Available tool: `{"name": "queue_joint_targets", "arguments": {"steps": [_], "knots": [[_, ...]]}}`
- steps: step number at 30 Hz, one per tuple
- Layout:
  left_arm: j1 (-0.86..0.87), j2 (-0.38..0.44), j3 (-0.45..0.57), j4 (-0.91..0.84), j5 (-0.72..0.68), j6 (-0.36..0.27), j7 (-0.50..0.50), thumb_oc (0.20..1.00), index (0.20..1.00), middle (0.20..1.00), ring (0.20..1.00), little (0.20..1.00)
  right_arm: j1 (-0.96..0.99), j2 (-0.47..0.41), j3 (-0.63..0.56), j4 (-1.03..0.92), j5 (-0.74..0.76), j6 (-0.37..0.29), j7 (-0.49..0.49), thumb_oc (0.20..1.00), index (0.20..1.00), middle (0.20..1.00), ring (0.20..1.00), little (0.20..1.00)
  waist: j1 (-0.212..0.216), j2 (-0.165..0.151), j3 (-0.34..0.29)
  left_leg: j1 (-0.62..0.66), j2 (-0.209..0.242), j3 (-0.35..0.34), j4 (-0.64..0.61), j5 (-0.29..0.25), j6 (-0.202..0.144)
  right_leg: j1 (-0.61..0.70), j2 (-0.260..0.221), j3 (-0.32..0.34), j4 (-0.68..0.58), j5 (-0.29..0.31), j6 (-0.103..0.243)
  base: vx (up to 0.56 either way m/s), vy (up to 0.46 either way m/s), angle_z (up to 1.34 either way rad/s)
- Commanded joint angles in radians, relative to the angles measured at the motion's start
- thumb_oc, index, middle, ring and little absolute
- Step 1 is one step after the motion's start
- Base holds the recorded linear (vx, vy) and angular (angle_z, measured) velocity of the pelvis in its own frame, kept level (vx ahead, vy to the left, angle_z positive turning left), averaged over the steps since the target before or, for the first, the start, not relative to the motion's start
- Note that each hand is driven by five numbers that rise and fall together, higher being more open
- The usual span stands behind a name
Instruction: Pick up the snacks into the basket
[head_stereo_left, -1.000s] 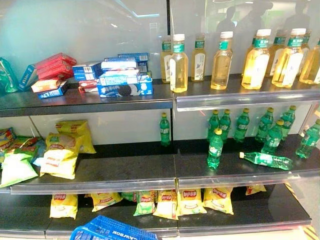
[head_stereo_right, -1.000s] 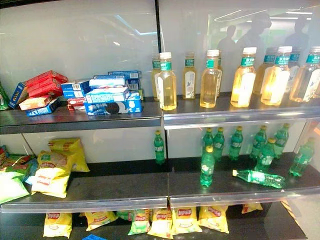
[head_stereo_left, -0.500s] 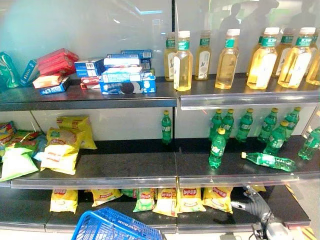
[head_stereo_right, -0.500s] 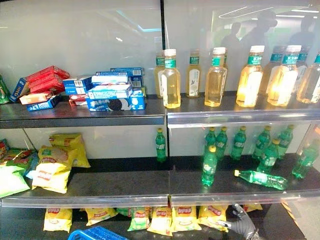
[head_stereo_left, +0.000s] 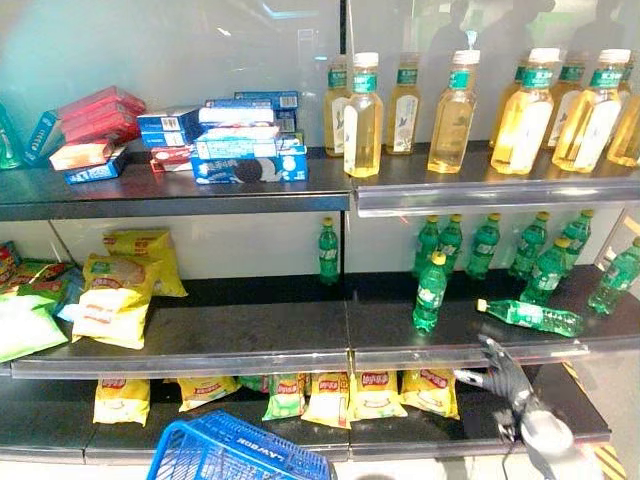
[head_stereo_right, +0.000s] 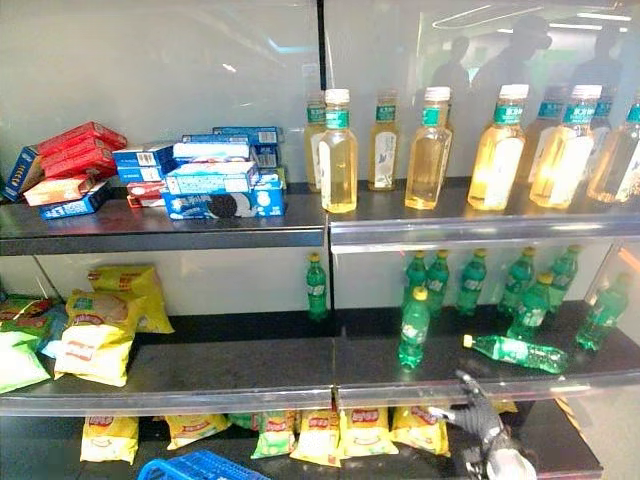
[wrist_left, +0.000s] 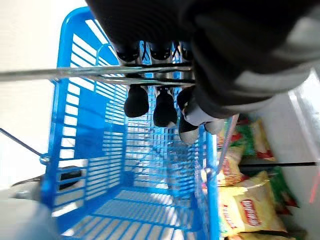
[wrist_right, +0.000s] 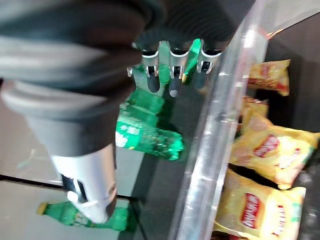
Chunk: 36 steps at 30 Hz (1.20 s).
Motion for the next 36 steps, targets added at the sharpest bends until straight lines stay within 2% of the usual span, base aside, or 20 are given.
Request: {"name": "queue_joint_targets", "arguments": {"steps": [1, 3, 6, 13, 29, 32, 36], "knots": [[-0.073, 0.076, 0.002, -0.051, -0.043, -0.049, 0.025, 0.200, 0.200, 0.200, 0.200, 0.200, -0.167, -0.017, 0.050, 0.028, 0.014, -0.040, -0.033, 1.000, 1.000, 1.000, 1.000, 1.000, 0.029, -0.055, 0.066, -0.080, -0.023, 0.029, 0.039, -0.024, 0.018, -0.043, -0.091, 0.026, 0.111, -0.129, 0.105, -0.21, -0.001, -0.01], [-0.086, 0.084, -0.003, -0.089, -0.064, -0.058, 0.030, 0.200, 0.200, 0.200, 0.200, 0.200, -0.212, -0.020, 0.069, 0.052, 0.022, -0.040, -0.037, 1.000, 1.000, 1.000, 1.000, 1.000, 0.033, -0.050, 0.087, -0.106, -0.025, 0.026, 0.052, -0.021, 0.018, -0.074, -0.093, 0.030, 0.135, -0.130, 0.103, -0.18, 0.000, -0.01], [-0.105, 0.113, -0.012, -0.244, -0.143, -0.084, 0.038, 0.200, 0.200, 0.200, 0.200, 0.200, -0.340, -0.025, 0.121, 0.120, 0.044, -0.030, -0.059, 1.000, 1.000, 1.000, 1.000, 1.000, 0.048, -0.027, 0.144, -0.185, -0.033, 0.015, 0.088, -0.009, 0.021, -0.176, -0.091, 0.043, 0.204, -0.131, 0.098, -0.19, -0.001, 0.02], [-0.112, 0.127, -0.033, -0.360, -0.186, -0.093, 0.045, 0.200, 0.200, 0.200, 0.200, 0.200, -0.507, -0.042, 0.173, 0.180, 0.052, -0.019, -0.092, 1.000, 1.000, 1.000, 1.000, 1.000, 0.063, -0.003, 0.192, -0.276, -0.032, -0.001, 0.092, 0.028, 0.015, -0.279, -0.083, 0.043, 0.247, -0.136, 0.090, -0.08, -0.028, -0.01], [-0.115, 0.115, -0.057, -0.332, -0.169, -0.086, 0.050, 0.200, 0.200, 0.200, 0.200, 0.200, -0.567, -0.085, 0.191, 0.163, 0.008, -0.028, -0.107, 1.000, 1.000, 1.000, 1.000, 1.000, 0.069, 0.039, 0.238, -0.309, -0.042, 0.000, 0.097, 0.037, 0.011, -0.339, -0.087, 0.050, 0.308, -0.154, 0.087, -0.01, -0.004, 0.00], [-0.123, 0.113, -0.060, -0.320, -0.163, -0.088, 0.059, 0.200, 0.200, 0.200, 0.200, 0.200, -0.562, -0.092, 0.153, 0.182, 0.039, -0.036, -0.125, 1.000, 1.000, 1.000, 1.000, 1.000, 0.066, 0.042, 0.243, -0.309, -0.046, -0.001, 0.102, 0.034, 0.013, -0.337, -0.089, 0.052, 0.305, -0.153, 0.089, 0.00, 0.000, 0.00], [-0.124, 0.107, -0.052, -0.303, -0.154, -0.085, 0.067, 0.200, 0.200, 0.200, 0.200, 0.200, -0.484, -0.082, 0.095, 0.112, 0.082, -0.053, -0.131, 1.000, 1.000, 1.000, 1.000, 1.000, 0.056, 0.039, 0.250, -0.310, -0.045, -0.002, 0.103, 0.033, 0.013, -0.336, -0.090, 0.052, 0.300, -0.150, 0.091, 0.00, 0.000, 0.00]]}}
